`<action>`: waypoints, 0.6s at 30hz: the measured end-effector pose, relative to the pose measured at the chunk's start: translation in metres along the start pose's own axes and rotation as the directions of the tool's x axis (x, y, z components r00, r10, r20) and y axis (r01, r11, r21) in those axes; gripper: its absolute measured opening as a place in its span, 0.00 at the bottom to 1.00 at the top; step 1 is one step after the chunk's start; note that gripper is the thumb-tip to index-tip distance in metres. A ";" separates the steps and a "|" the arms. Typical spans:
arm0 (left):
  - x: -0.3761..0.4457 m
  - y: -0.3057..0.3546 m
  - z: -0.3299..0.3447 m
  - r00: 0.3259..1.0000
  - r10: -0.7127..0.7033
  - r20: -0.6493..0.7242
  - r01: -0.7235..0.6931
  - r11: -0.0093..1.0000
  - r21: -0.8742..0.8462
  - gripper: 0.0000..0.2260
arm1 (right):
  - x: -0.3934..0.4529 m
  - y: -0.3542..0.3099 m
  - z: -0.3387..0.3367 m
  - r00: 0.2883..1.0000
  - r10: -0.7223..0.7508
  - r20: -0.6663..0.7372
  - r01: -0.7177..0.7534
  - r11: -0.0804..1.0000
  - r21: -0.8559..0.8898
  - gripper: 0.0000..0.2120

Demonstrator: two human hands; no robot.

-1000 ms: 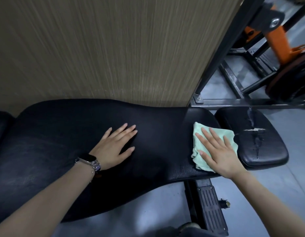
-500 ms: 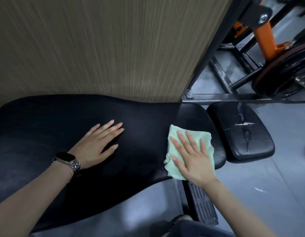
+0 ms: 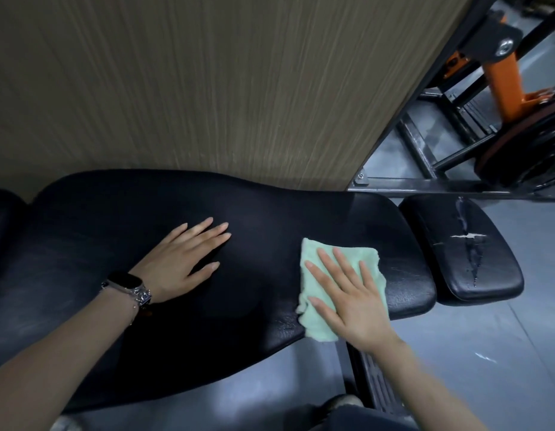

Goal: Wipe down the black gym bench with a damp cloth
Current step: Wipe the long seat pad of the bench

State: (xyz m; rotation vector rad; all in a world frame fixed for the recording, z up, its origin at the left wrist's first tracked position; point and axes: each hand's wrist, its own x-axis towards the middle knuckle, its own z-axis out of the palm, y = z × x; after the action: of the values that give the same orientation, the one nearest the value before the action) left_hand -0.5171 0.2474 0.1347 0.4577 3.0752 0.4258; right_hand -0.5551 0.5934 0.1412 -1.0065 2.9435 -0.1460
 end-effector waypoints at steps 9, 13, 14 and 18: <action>-0.021 -0.036 -0.009 0.998 -0.070 -0.008 0.070 0.998 -0.001 0.29 | -0.016 0.045 -0.018 0.956 0.268 0.122 -0.273 0.961 0.030 0.36; -0.032 -0.049 -0.014 0.997 -0.081 -0.001 0.081 0.997 0.007 0.27 | -0.014 0.031 -0.015 0.950 0.297 0.093 -0.301 0.953 0.026 0.36; -0.035 -0.051 -0.015 0.997 -0.081 0.002 0.081 0.997 0.009 0.27 | -0.014 0.026 -0.013 0.950 0.299 0.084 -0.303 0.953 0.027 0.35; -0.042 -0.058 -0.017 0.996 -0.092 0.002 0.092 0.996 0.016 0.28 | -0.011 -0.003 -0.002 0.969 0.245 0.004 -0.245 0.969 0.004 0.30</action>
State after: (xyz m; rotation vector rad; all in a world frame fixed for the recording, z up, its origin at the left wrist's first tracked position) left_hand -0.4943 0.1776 0.1346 0.3154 3.0836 0.3990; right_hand -0.5445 0.5980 0.1439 -0.6321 3.0300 -0.1437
